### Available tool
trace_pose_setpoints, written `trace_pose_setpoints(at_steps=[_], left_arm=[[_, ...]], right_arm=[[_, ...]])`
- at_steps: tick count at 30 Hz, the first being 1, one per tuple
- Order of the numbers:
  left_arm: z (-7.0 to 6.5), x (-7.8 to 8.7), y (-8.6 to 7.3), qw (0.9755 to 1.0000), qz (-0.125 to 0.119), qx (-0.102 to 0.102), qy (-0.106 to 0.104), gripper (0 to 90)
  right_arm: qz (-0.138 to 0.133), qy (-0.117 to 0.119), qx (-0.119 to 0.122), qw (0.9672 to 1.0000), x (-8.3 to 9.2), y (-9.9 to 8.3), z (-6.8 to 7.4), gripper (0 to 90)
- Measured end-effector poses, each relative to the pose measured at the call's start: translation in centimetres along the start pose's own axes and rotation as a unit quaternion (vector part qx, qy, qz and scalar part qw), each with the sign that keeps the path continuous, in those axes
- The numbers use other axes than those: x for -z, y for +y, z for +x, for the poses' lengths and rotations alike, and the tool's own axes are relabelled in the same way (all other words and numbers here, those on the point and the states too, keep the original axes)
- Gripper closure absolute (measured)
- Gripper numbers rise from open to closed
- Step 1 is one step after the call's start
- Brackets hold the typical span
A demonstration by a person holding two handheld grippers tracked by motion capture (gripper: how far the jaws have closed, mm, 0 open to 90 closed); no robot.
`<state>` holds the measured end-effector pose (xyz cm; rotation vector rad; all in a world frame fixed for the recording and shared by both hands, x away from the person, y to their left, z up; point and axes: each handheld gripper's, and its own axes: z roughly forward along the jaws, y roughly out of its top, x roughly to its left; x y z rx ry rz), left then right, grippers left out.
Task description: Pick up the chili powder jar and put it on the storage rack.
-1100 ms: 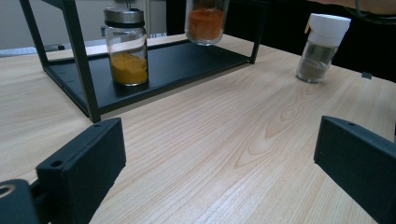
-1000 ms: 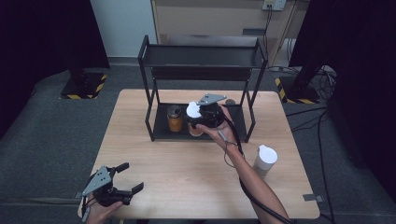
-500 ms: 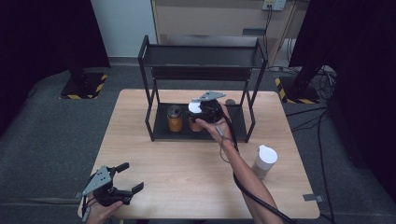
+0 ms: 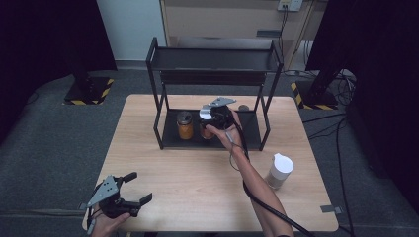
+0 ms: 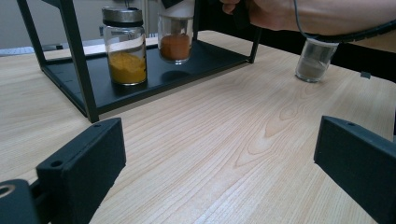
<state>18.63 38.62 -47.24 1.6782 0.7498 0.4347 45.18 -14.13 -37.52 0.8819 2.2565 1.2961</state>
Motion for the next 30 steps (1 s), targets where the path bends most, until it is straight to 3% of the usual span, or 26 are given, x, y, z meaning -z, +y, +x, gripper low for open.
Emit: trace_pose_setpoints(at_steps=[30], left_arm=[[0.0, -0.1, 0.1, 1.0000, 0.003, -0.003, -0.002, 1.2]], right_arm=[[0.003, 0.006, -0.014, 0.9999, -0.9, -1.1, -1.0, 30.9]])
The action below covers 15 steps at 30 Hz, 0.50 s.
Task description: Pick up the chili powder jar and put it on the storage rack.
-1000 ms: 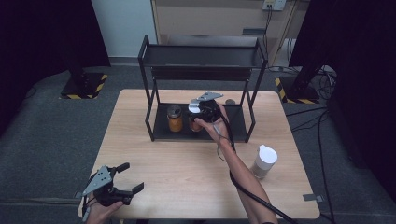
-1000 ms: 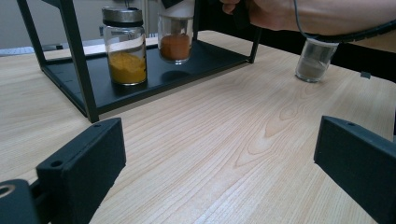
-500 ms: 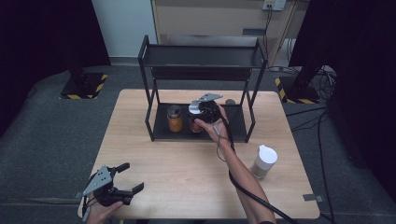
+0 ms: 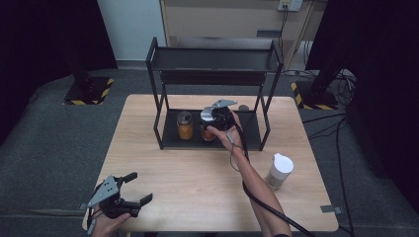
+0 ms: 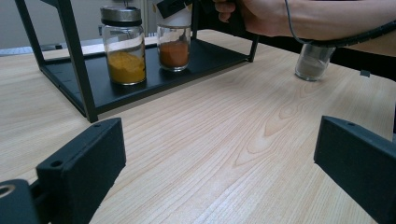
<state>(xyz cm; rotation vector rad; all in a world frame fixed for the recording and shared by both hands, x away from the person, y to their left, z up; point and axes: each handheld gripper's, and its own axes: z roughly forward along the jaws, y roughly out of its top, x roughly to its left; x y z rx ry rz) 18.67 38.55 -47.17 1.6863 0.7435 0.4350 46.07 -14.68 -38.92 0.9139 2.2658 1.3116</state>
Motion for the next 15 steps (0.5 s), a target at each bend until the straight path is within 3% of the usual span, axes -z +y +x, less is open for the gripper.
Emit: trace_pose_setpoints(at_steps=[4, 10, 15], left_arm=[[0.0, 0.0, 0.0, 1.0000, 0.000, 0.000, 0.000, 1.2], [0.0, 0.0, 0.0, 1.0000, 0.001, -0.001, 0.000, 1.2], [-0.1, -0.1, 0.0, 1.0000, 0.001, -0.001, 0.000, 1.1]], right_arm=[[-0.003, 0.001, -0.002, 1.0000, 0.0, -0.2, -0.1, 30.4], [-0.022, -0.017, -0.010, 0.9996, 0.8, 0.0, 0.3, 12.8], [-0.030, -0.019, 0.001, 0.9994, 2.0, 1.0, 0.7, 8.5]])
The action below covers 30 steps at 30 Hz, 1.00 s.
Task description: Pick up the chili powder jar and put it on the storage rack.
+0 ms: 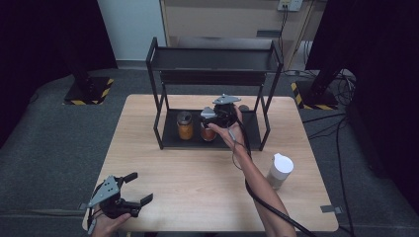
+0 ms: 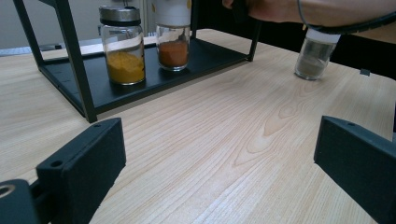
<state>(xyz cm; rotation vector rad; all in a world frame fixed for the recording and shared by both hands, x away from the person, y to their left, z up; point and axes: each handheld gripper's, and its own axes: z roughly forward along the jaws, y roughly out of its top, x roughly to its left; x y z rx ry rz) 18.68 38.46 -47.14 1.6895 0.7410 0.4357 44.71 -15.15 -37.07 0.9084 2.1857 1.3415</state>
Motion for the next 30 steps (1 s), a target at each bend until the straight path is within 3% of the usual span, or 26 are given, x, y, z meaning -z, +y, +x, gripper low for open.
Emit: trace_pose_setpoints(at_steps=[4, 9, 17, 30], left_arm=[[0.0, 0.0, 0.0, 1.0000, -0.001, 0.000, 0.000, 1.2], [0.0, 0.0, 0.0, 1.0000, 0.001, -0.001, -0.001, 1.2], [-0.1, 0.0, 0.1, 1.0000, 0.003, -0.003, 0.000, 1.2], [-0.1, -0.1, 0.1, 1.0000, 0.004, -0.003, 0.001, 1.2]], right_arm=[[-0.006, 0.011, -0.001, 0.9999, 1.2, 0.2, 0.3, 6.9], [-0.011, 0.021, 0.016, 0.9996, 3.4, 1.0, 1.3, 6.6], [-0.013, 0.042, 0.036, 0.9984, 7.0, 2.1, 1.6, 6.4], [-0.023, 0.048, 0.053, 0.9972, 13.0, 1.6, 1.4, 5.2]])
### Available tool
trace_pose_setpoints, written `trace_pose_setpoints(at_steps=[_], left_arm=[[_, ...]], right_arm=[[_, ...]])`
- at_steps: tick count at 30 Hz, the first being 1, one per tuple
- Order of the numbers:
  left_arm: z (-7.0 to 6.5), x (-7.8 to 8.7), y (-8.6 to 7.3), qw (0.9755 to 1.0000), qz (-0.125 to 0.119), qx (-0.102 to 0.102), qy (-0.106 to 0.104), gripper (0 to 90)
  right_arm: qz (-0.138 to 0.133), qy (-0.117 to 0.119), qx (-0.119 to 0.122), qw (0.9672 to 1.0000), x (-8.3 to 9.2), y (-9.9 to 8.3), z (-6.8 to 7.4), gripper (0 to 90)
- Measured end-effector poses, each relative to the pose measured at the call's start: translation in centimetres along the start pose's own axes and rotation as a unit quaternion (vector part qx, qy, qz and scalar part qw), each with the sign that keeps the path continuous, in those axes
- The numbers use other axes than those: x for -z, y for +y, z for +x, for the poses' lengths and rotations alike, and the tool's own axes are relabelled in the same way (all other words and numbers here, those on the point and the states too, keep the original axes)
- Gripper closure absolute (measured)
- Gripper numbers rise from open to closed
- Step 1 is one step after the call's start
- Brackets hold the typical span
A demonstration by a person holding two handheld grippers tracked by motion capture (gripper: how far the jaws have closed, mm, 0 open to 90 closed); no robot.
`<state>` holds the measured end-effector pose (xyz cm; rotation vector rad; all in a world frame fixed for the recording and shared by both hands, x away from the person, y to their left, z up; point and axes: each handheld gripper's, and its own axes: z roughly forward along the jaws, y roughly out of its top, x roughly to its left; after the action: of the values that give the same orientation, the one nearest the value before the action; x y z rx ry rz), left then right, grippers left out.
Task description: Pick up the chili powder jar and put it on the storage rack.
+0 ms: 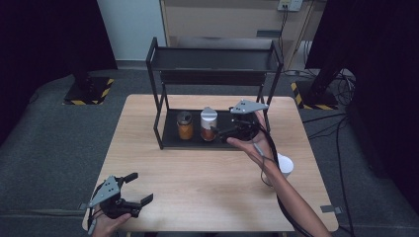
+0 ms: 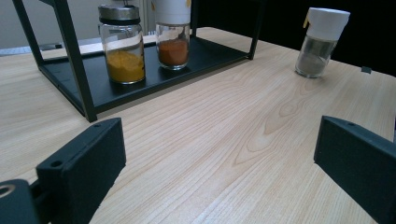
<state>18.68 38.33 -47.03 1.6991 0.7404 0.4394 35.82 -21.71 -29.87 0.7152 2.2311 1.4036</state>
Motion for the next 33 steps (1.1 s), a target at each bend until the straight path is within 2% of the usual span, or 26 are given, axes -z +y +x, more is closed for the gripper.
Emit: trace_pose_setpoints(at_steps=[7, 16, 27, 33], left_arm=[[0.0, 0.0, 0.0, 1.0000, 0.000, 0.000, 0.000, 1.2], [0.0, 0.0, 0.0, 1.0000, -0.001, 0.001, 0.002, 1.2], [0.0, 0.0, 0.0, 1.0000, 0.000, 0.002, 0.002, 1.1], [0.0, 0.0, -0.1, 1.0000, -0.001, 0.002, 0.003, 1.1]], right_arm=[[-0.011, 0.003, 0.005, 0.9999, 2.8, -1.0, 0.6, 5.2], [-0.018, 0.001, 0.009, 0.9998, 6.6, -3.1, 1.7, 5.3], [-0.015, -0.011, 0.005, 0.9998, 10.7, -5.6, 2.6, 5.3], [-0.023, -0.024, 0.000, 0.9994, 12.8, -7.2, 3.4, 5.3]])
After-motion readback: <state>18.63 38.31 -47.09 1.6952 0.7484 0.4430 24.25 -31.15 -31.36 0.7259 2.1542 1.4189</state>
